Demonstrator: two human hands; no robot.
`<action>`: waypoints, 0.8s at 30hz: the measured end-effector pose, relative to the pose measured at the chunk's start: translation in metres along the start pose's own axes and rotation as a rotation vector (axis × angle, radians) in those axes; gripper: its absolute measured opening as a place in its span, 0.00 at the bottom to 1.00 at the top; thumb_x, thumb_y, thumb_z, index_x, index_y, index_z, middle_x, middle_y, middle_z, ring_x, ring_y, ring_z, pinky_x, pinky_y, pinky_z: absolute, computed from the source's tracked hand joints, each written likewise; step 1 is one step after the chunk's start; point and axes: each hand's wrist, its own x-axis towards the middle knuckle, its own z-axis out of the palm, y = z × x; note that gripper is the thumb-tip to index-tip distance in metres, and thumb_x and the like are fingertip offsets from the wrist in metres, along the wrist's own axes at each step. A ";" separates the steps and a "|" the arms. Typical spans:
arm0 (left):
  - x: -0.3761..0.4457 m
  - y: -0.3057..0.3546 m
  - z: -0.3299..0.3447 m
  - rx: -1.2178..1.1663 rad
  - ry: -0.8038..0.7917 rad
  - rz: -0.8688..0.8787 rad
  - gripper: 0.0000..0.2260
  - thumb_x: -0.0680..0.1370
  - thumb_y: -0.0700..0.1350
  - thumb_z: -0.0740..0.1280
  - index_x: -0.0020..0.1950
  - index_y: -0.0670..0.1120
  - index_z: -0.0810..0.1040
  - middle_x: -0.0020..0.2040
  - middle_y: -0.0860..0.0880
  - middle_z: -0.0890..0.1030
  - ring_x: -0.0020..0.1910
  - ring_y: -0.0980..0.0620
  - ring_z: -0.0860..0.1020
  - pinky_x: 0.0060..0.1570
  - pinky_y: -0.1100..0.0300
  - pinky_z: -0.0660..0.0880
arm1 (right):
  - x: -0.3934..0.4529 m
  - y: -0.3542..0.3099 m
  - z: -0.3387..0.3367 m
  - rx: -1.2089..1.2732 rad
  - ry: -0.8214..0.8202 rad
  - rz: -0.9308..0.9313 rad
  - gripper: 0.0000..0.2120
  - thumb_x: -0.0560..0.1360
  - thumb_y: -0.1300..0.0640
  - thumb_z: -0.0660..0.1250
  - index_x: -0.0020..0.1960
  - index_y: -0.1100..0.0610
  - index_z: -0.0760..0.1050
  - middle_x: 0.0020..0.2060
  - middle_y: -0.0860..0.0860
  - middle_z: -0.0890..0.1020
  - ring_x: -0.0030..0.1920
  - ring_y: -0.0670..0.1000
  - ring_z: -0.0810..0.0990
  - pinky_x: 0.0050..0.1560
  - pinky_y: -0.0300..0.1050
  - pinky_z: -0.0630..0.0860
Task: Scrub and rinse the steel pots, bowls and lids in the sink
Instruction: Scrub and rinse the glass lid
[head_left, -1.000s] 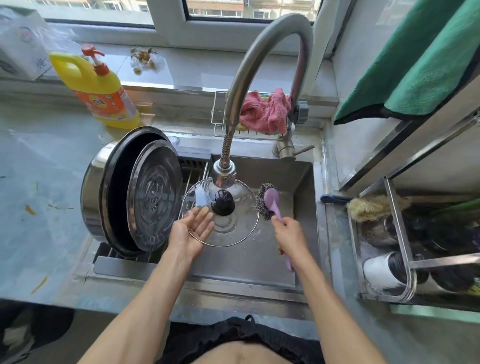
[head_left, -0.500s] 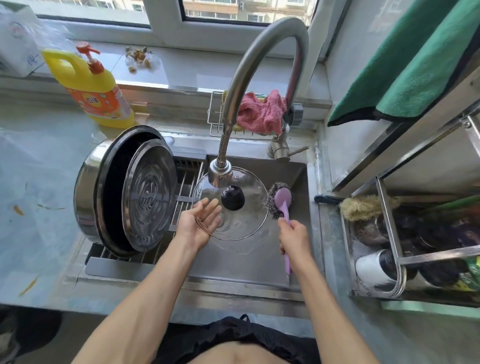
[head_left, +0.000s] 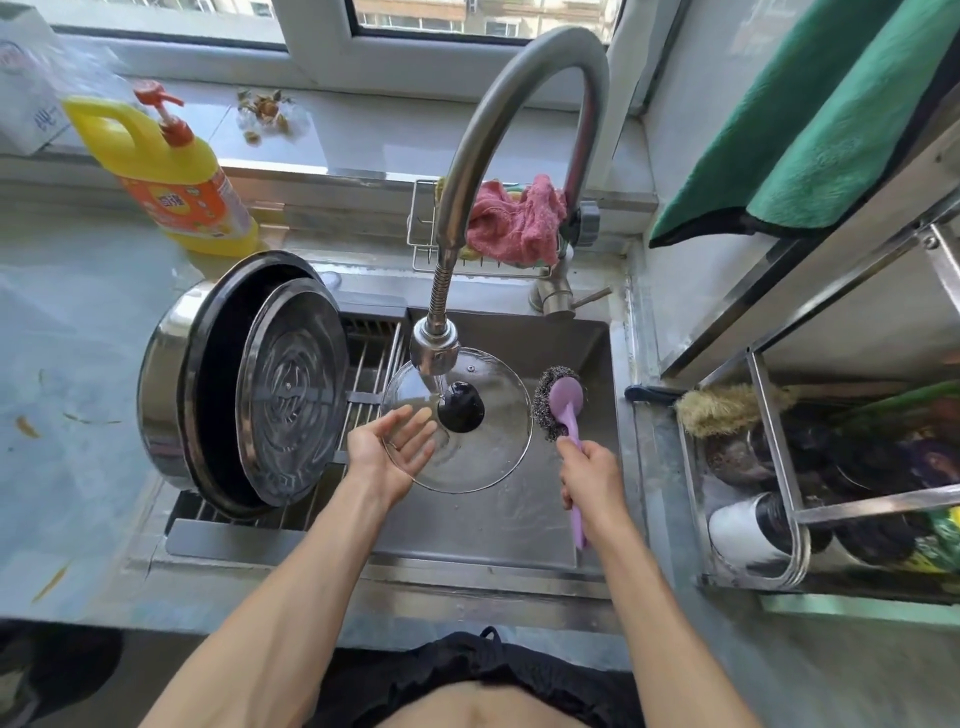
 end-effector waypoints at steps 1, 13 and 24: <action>0.000 -0.001 -0.001 -0.010 0.006 -0.001 0.09 0.82 0.43 0.59 0.50 0.44 0.79 0.41 0.44 0.87 0.36 0.46 0.86 0.33 0.57 0.83 | 0.000 -0.001 0.001 0.003 -0.002 -0.003 0.14 0.78 0.54 0.63 0.35 0.55 0.67 0.23 0.49 0.68 0.24 0.50 0.67 0.27 0.43 0.65; -0.001 -0.006 0.001 -0.023 -0.041 -0.002 0.08 0.85 0.40 0.56 0.52 0.42 0.75 0.40 0.42 0.87 0.36 0.45 0.86 0.31 0.56 0.82 | -0.001 0.003 0.003 0.036 -0.038 0.024 0.11 0.79 0.54 0.62 0.39 0.56 0.69 0.25 0.50 0.69 0.23 0.48 0.66 0.27 0.42 0.65; -0.009 0.001 0.012 0.580 -0.213 0.260 0.07 0.84 0.39 0.61 0.57 0.42 0.78 0.51 0.41 0.86 0.47 0.46 0.86 0.49 0.51 0.80 | -0.005 -0.013 -0.013 0.151 0.003 0.077 0.12 0.79 0.52 0.64 0.42 0.58 0.73 0.30 0.52 0.74 0.25 0.47 0.67 0.26 0.41 0.66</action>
